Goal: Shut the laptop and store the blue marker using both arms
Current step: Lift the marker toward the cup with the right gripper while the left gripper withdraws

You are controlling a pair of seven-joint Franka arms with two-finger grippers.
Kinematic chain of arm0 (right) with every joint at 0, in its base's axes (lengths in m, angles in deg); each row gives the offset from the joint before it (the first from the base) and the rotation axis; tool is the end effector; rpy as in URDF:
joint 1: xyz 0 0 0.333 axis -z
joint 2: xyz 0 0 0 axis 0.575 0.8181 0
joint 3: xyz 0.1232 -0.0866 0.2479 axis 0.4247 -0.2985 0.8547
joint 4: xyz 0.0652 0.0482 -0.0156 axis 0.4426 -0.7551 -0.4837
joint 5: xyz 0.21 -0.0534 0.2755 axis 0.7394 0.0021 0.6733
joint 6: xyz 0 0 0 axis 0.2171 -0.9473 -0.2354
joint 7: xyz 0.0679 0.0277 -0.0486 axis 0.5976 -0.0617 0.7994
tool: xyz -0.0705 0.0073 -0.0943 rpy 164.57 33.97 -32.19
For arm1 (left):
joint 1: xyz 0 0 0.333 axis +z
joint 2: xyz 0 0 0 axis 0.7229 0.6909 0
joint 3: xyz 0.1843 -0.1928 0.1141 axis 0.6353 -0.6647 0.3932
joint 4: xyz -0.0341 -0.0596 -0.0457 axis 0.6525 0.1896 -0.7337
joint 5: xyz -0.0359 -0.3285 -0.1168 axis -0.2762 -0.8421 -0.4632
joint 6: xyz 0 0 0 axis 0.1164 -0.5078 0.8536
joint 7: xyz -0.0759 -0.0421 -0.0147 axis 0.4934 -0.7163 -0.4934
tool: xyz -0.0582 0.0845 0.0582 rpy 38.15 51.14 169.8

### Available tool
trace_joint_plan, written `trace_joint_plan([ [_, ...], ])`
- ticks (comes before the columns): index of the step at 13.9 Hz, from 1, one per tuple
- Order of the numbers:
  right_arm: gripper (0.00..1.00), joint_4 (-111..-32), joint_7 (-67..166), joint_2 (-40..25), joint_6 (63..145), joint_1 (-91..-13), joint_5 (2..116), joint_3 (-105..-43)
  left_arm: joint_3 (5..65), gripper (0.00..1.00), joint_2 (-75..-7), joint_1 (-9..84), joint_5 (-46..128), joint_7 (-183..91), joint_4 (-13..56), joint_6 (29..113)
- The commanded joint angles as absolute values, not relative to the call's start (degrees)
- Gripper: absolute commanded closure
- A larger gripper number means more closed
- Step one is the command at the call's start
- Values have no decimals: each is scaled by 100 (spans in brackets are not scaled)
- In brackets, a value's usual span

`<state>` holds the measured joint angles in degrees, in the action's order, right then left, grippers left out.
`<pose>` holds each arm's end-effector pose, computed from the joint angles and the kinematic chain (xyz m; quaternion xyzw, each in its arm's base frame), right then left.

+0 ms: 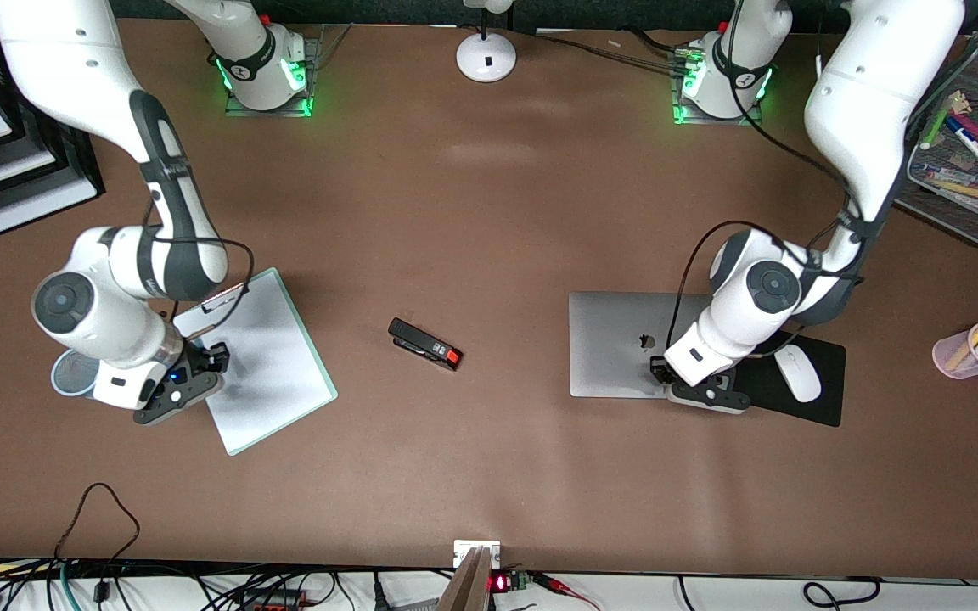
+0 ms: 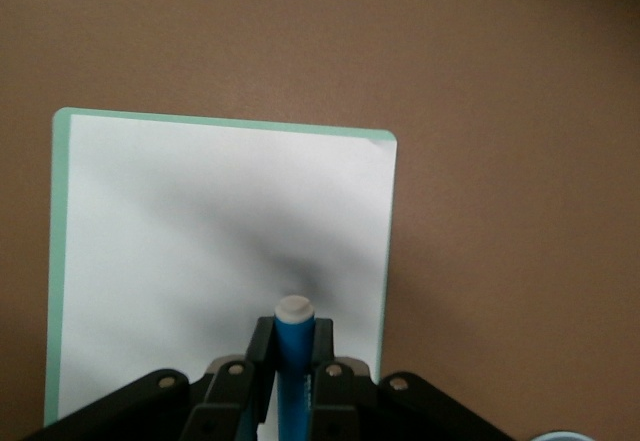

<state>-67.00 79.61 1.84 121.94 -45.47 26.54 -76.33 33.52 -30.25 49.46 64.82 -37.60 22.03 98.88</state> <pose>0.6471 0.0432 0.2842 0.9484 0.3121 0.0514 0.0224 0.6182 -0.1592 0.2389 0.9931 -0.0729 0.0852 0.0357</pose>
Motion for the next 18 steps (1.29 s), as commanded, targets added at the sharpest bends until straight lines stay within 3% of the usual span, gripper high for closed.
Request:
trace_joint_plan([
  [1, 95, -6722, 8907, -156, 11772, -4372, 2756, -7608, 3264, 100, -3756, 5008, 6598, -3787, 2283, 8918],
  [5, 95, -6073, 9848, -315, 10490, -4135, 3615, -7635, 3097, 91, -4258, 5017, 6527, -4216, 1661, 7109],
  [6, 95, -5949, 10138, -306, 10278, -4039, 3800, -7635, 3088, 76, -4320, 5025, 6518, -4444, 1423, 6713],
  [7, 95, -5878, 10497, -306, 10154, -3924, 3941, -7635, 3096, 43, -4373, 5017, 6449, -4560, 1247, 6361],
  [8, 95, -5869, 10919, -306, 10127, -3819, 4056, -7635, 3105, 0, -4443, 5025, 6309, -4622, 1150, 6166],
  [18, 95, -5737, 14646, -271, 9952, -2896, 5655, -7635, 3105, 0, -4865, 5324, 5614, -5036, 173, 4303],
])
